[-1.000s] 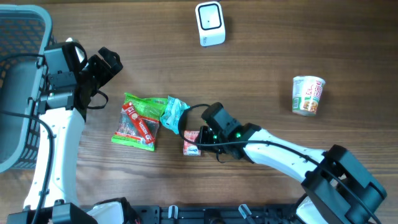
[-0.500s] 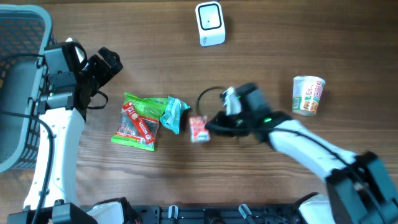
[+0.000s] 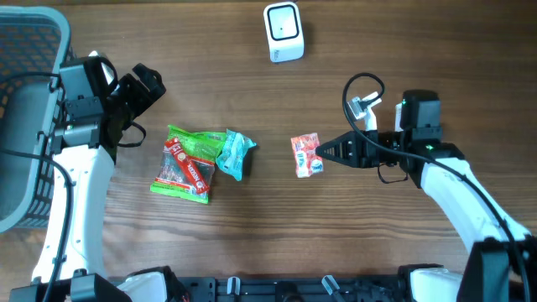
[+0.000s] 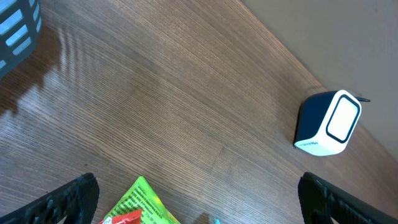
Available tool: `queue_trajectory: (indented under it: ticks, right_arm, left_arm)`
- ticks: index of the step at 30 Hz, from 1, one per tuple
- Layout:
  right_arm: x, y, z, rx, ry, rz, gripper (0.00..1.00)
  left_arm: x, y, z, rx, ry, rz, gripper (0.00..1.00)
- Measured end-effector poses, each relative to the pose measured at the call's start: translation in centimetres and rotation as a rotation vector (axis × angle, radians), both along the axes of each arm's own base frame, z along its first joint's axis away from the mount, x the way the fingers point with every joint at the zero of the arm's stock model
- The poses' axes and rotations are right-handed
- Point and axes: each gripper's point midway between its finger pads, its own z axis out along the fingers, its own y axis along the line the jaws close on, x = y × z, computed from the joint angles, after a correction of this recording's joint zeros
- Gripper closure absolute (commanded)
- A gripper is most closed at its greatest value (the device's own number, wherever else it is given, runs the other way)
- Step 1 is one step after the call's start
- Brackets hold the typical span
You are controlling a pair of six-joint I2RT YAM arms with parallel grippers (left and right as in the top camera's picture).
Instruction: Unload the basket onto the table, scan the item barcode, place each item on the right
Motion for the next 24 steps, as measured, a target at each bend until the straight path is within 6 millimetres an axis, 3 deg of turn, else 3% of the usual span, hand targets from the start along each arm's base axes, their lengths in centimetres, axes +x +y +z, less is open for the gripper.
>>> queue_trajectory:
  ticks: [6,15,22,24]
  right_arm:
    - [-1.6,-0.1,3.7,0.007,-0.116,0.000,0.96]
    - [-2.4,-0.1,5.1,0.007,-0.101,-0.001,0.96]
    - [-7.4,-0.4,14.2,0.032,-0.453,-0.002,0.96]
    - [-8.5,-0.5,15.6,0.035,-0.474,-0.002,0.96]
  left_arm:
    - [0.0,0.0,0.0,0.000,0.000,0.000,0.00]
    - [0.0,0.0,0.0,0.000,0.000,0.000,0.00]
    - [0.0,0.0,0.0,0.000,-0.001,0.000,0.00]
    - [0.0,0.0,0.0,0.000,0.000,0.000,0.00]
